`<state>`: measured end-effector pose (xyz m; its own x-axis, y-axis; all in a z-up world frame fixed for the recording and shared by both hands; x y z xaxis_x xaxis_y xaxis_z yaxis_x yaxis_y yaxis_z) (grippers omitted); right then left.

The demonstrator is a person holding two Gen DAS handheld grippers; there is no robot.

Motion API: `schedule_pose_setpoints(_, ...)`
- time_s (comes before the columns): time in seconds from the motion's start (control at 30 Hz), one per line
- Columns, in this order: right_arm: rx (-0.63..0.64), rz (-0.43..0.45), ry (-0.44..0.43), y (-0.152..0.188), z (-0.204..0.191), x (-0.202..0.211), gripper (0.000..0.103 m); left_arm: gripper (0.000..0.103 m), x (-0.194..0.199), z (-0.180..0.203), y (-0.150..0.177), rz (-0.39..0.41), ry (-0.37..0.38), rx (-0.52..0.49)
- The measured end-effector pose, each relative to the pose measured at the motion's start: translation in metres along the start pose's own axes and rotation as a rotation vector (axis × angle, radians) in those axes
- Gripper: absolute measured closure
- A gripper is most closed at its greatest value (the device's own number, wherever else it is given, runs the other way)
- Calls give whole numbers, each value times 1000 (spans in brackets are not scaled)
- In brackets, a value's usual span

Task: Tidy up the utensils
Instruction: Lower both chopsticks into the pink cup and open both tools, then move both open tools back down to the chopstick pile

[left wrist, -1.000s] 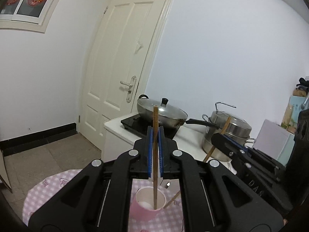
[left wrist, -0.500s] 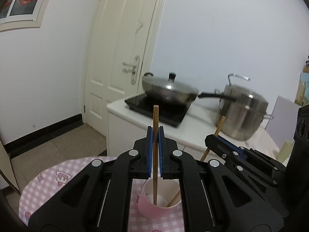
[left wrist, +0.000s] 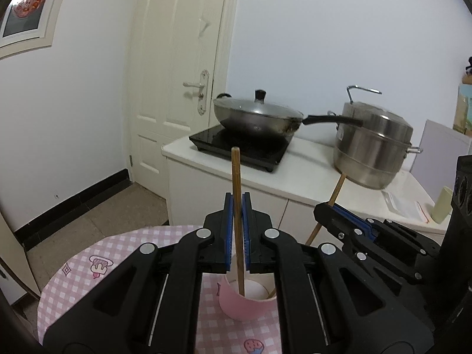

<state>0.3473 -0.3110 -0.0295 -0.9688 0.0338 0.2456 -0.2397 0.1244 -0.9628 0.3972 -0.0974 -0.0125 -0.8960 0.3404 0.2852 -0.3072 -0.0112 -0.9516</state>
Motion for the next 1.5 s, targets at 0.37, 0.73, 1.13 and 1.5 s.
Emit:
schedule_pose_setpoints(0.37,-15,-6,17,9,-3,14,68,38,21,-3,-2,24,2,15)
schedule_pose_setpoints(0.73,-7,23,52,6,-8,48,56,38,62,-8,2,27,-28,-17)
schedule_pose_setpoints(1.13,25,-29,39,30,-28,79,53,38,98,-21,44,-67,-27,-27)
schedule_pose_setpoints(1.5,41,-248,-35,84,-48,72,53,38,86,-50,113,-356,-27,34)
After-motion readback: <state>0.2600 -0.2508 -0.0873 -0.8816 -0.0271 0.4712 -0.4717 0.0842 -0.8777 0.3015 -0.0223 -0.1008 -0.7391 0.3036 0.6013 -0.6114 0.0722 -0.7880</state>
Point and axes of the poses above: each gripper's, at about its wrist camera, not at the fingertips, and x roughly against the way its jaws point, z to its right, y to its underside, the point moved 3 cm from there along -x, roughly the way its jaws point, and after that the axes turned 7 degrees about z, right-handed, at the moved point
